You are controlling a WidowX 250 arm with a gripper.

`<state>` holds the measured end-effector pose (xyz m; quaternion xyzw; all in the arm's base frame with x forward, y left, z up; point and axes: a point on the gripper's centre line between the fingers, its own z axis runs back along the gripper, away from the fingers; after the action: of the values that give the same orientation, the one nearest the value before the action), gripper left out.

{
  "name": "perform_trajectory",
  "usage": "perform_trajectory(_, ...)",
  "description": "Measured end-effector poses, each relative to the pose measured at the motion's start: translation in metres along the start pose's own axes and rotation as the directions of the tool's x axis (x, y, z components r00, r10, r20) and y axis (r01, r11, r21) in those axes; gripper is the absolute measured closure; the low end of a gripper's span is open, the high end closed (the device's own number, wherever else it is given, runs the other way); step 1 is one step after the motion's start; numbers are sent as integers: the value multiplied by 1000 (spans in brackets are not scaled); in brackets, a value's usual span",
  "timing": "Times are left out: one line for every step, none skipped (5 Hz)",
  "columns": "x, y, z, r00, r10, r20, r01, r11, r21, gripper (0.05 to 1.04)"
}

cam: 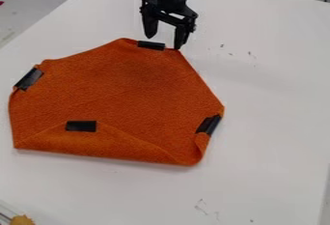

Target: Fold the cloth from top to bottom

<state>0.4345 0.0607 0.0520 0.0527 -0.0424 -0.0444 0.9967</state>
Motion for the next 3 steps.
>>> perform_trajectory(10, 8, 10, 999, -11, 36, 10, 1000, 12, 83)
perform_trajectory(12, 21, -8, 1000, -5, 11, 5, 1000, 8, 83)
perform_trajectory(14, 28, -15, 1000, -3, 3, 3, 1000, 4, 83)
